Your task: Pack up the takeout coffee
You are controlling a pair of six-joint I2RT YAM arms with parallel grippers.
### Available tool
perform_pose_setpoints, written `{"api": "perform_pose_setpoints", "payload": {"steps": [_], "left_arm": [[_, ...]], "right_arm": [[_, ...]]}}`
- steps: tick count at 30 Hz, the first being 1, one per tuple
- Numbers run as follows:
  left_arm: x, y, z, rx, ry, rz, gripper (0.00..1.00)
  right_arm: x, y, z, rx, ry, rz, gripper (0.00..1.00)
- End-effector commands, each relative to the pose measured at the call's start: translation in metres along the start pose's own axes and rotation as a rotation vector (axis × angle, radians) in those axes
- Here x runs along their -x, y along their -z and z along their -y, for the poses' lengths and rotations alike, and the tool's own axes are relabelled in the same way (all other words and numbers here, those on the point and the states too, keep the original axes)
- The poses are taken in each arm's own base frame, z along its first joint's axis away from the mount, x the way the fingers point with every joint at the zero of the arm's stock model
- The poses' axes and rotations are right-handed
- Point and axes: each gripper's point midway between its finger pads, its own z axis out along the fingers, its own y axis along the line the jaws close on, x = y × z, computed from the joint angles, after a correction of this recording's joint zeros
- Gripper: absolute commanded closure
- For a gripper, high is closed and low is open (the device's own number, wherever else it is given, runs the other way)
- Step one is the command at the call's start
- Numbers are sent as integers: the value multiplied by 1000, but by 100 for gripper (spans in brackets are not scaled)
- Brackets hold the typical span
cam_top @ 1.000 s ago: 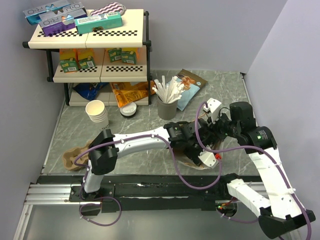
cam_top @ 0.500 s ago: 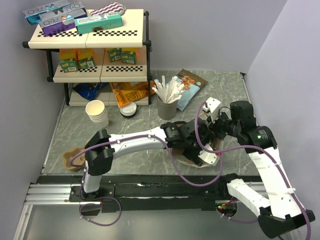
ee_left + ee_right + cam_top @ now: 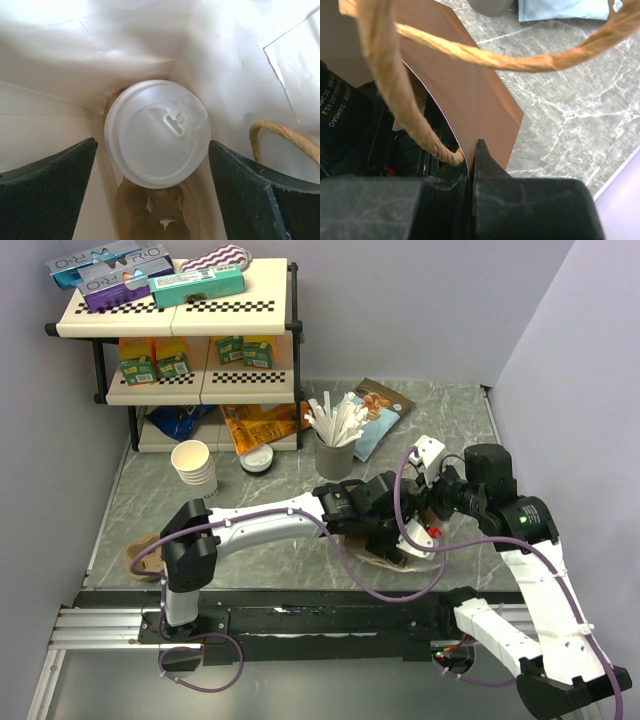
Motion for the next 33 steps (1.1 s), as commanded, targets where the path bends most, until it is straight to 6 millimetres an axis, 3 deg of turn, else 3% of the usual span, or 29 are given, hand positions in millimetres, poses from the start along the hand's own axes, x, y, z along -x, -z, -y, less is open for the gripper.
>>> {"api": "perform_pose_setpoints", "payload": {"steps": [1,6,18,26,33], "left_arm": [[48,45,-36,126,-25,190,1],[56,58,-26,134,-111,269,0],[64,71,-34,173,-159,310,1],[81,89,-53,285,-142,385,1],[96,110,-100,512,-97,431,1]], "right_arm": [[1,5,-20,80,-47,10,100],[1,1,-13,61,-65,-6,100],[-4,-8,0,51,-94,-63,100],[-18,-14,14,44,-143,-125,100],[-18,-18,30,20,-128,-128,100]]}}
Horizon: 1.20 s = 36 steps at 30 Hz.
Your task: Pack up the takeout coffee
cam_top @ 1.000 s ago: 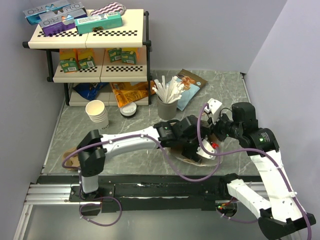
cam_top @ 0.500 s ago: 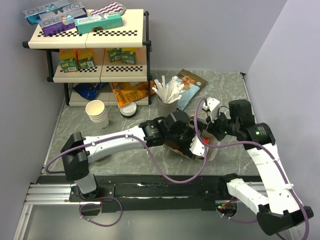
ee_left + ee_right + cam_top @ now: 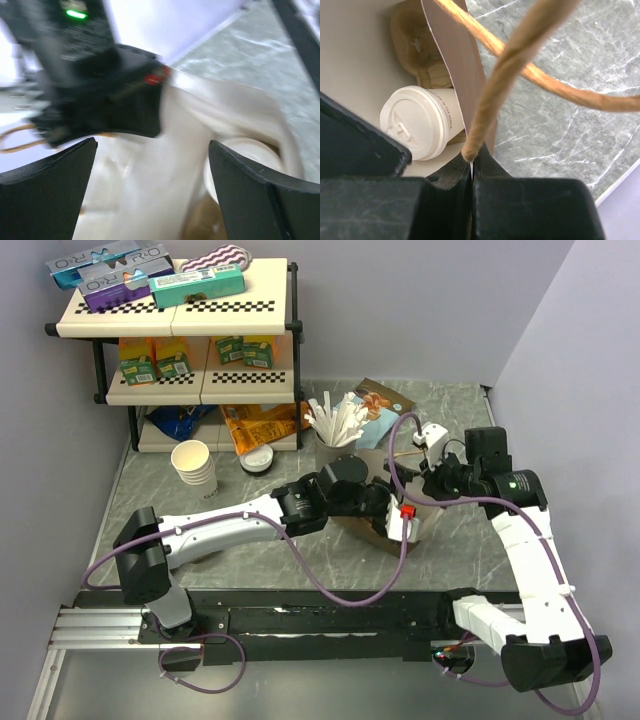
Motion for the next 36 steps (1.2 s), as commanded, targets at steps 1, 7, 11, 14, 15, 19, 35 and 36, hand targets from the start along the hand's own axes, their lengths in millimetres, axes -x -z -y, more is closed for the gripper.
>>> {"api": "perform_pose_setpoints", "payload": {"steps": [1,7,11,14,15,19,35,36], "left_arm": [[36,11,-60,243,22,86,1],[50,30,-111,488,76,119,1],[55,38,-125,541,94,115,0],[59,43,-127,548,104,126,1],[63,47,-129,554,105,134,1],[72,63,-142,601,147,140,1],[84,135,-143,620,180,49,1],[83,139,-142,623,175,39,1]], "right_arm": [[5,2,5,0,15,-5,100],[4,-3,14,-23,9,-16,100],[5,-6,22,-36,-6,-17,100],[6,-9,26,-35,-16,-18,100],[6,-9,27,-36,-22,-19,100],[10,-12,31,-36,-26,-15,100],[31,-1,34,-27,-27,26,57],[32,0,34,-29,-27,29,55]]}}
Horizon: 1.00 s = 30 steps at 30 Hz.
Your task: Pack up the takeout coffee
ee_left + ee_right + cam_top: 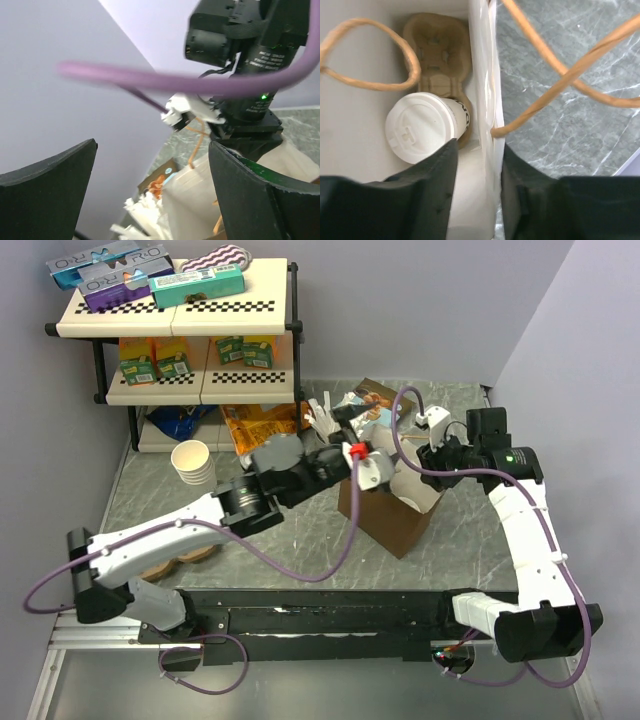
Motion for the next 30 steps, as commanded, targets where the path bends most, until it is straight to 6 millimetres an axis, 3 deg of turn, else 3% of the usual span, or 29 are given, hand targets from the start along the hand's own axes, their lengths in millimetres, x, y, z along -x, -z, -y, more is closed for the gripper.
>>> {"api": "perform_pose_setpoints", "payload": {"steps": [1,8,18,25,30], "left_arm": [[12,25,-21,49,2,-13,1],[4,47,-16,-4,-10,-64,1],[-20,77,-23,-27,-31,-203,1],[-26,89,-46,23,-6,-256,1],[-36,99,-78,96,5,-320,1]], "right_arm": [[19,16,1,-17,5,62,53],[21,17,2,-20,-9,58,41],[47,51,-1,-55,3,148,17],[58,70,-3,-76,7,185,12],[78,95,-5,-101,18,245,8]]}}
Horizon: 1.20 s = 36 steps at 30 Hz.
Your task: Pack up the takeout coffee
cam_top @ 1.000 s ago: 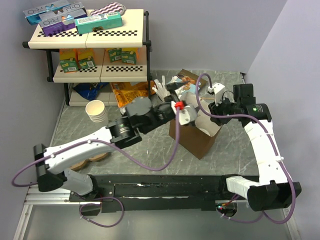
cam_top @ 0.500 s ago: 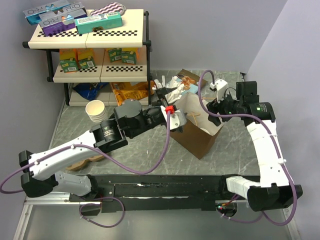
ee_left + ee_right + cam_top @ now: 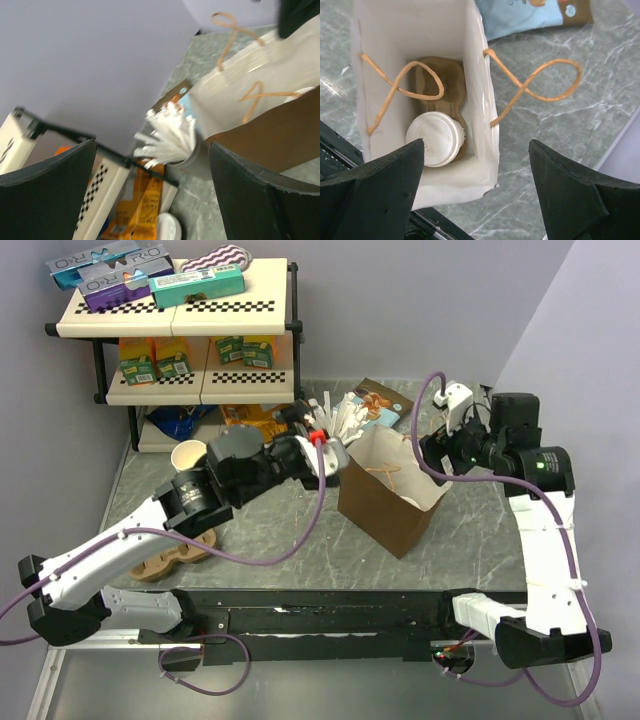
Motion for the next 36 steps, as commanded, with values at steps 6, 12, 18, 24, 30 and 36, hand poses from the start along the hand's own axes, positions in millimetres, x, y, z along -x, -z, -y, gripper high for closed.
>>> {"api": "perform_pose_setpoints", "payload": {"steps": [6,12,18,24,30,36], "left_arm": [[-9,23,-59,148,55,-64,1],[-13,14,-50,102,113,-77,1],[-3,-2,-29,-6,288,-66,1],[-4,-18,-7,-111,424,-81,0],[-16,-39,-3,-150,545,-141,1],[-30,-60,6,-234,661,-166,1]], "right_arm": [[50,50,0,-67,11,153,5],[55,53,-5,-36,38,165,7],[53,54,-19,18,113,175,24],[46,52,-44,121,204,158,63],[14,34,-74,293,210,19,98],[-2,11,-65,268,162,-62,100]]}}
